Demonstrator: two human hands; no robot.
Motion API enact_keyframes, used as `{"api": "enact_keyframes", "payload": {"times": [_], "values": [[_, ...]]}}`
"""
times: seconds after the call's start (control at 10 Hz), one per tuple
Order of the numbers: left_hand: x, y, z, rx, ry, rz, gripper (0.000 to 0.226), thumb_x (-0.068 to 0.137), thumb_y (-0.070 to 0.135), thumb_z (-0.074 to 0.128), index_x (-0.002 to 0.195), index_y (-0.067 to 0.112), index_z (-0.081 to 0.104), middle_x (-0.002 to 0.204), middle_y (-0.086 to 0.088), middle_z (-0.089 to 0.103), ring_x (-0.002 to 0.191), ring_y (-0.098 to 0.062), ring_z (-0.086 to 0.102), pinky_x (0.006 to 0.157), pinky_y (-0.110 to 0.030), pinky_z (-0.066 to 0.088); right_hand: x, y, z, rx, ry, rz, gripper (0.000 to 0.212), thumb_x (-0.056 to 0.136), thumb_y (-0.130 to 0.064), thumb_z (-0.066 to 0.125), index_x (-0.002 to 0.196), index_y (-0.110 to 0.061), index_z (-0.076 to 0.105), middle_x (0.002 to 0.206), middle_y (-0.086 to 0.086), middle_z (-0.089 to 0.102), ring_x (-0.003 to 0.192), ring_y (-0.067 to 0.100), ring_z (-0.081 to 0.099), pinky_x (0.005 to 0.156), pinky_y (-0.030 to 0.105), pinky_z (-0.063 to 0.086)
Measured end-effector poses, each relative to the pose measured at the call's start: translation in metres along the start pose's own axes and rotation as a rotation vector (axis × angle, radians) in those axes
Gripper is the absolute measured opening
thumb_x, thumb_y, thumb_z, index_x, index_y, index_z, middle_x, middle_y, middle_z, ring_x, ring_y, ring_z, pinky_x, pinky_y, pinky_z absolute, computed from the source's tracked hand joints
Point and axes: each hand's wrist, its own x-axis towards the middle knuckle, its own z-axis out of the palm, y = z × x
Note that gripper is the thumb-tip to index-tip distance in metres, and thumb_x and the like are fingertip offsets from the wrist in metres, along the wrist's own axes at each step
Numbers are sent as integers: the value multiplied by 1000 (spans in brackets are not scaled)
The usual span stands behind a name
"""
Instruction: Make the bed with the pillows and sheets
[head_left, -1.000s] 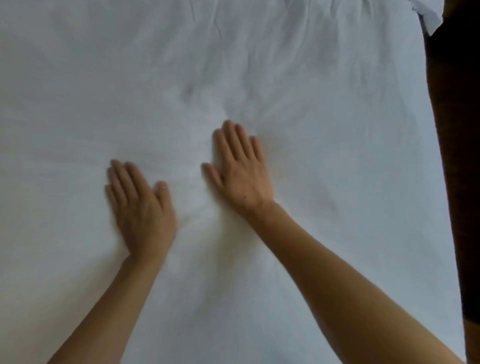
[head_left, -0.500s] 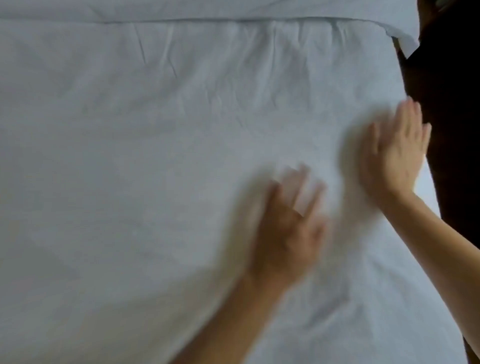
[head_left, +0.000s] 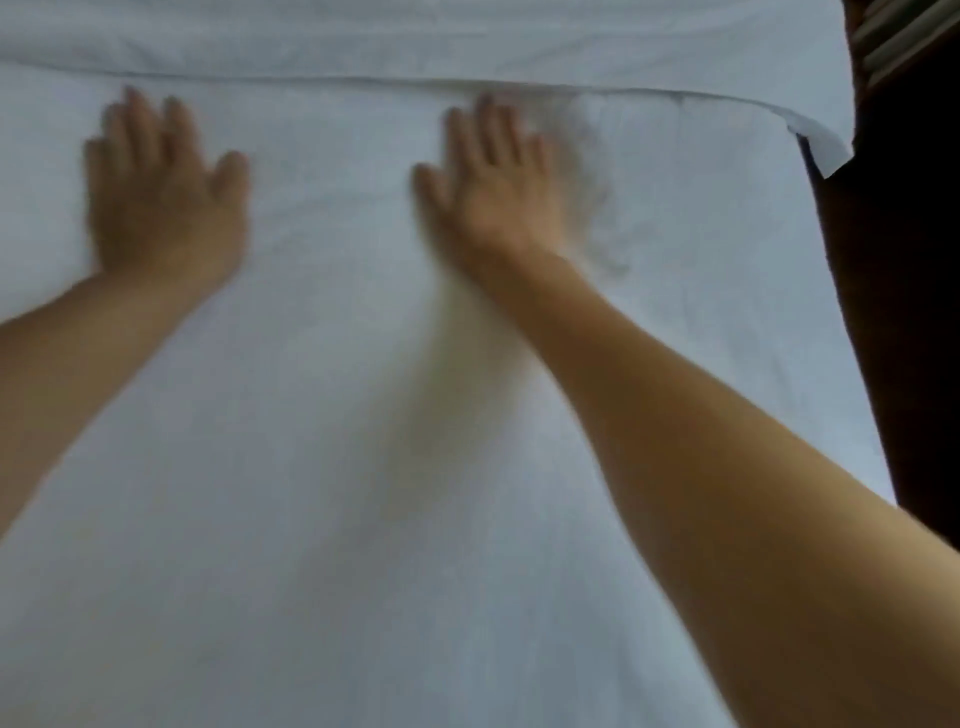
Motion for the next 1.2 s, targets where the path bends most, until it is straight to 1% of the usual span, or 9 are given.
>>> {"api": "enact_keyframes", "payload": {"times": [0.1,0.3,0.4,0.5,0.8,0.9,1.0,1.1,1.2], "values": [[-43,109,5,15,21,315,65,102,45,27,154,8,15,161,-18,5,149,-31,5,120,-43,1,-25,106,-16,-24,67,214,65,99,-53,22,154,-18,13,161,8,6,148,22,3,119,36,0],[-118,246,48,-46,-79,489,71,93,50,24,153,12,23,160,-20,14,148,-32,13,120,-44,5,-67,172,-22,-38,94,384,67,99,-55,17,155,-21,3,162,7,-2,148,23,-4,119,38,-2],[-167,282,59,-49,-88,589,64,93,38,19,152,13,28,158,-18,22,147,-32,19,121,-45,9,-91,185,-18,63,118,466,70,99,-56,21,154,-18,3,161,12,2,148,25,0,120,37,2],[-204,300,58,-1,-146,615,59,99,32,18,155,13,12,161,-15,12,149,-29,9,122,-43,3,-116,201,-18,197,103,515,69,98,-55,26,154,-19,8,161,9,9,148,21,6,119,36,7],[-339,289,49,31,-237,739,58,103,40,18,155,13,12,162,-15,8,150,-30,4,122,-44,6,-245,211,-16,463,-5,723,59,99,-53,19,151,-24,21,151,5,39,130,30,46,106,45,34],[-400,277,44,27,-294,802,64,103,46,15,155,9,10,162,-14,10,150,-29,4,121,-44,6,-301,207,-20,554,-41,701,44,103,-41,20,129,-17,45,124,6,56,111,27,54,93,40,39],[-474,258,41,41,-359,922,68,101,48,21,154,8,9,162,-13,13,150,-27,9,121,-41,3,-350,203,-25,574,29,681,40,100,-39,23,106,-11,51,102,5,56,95,23,53,78,37,40],[-558,231,32,-74,-505,1071,63,97,46,37,149,9,34,157,-15,28,146,-29,21,120,-42,8,-400,191,-31,402,87,672,50,100,-45,21,135,-18,44,141,6,46,132,22,39,111,42,29],[-624,204,18,-290,-553,1173,51,97,41,47,139,13,49,152,-13,38,143,-29,27,121,-41,6,-434,163,-28,251,153,568,63,98,-51,19,150,-16,26,158,11,20,147,25,14,119,41,13]]}}
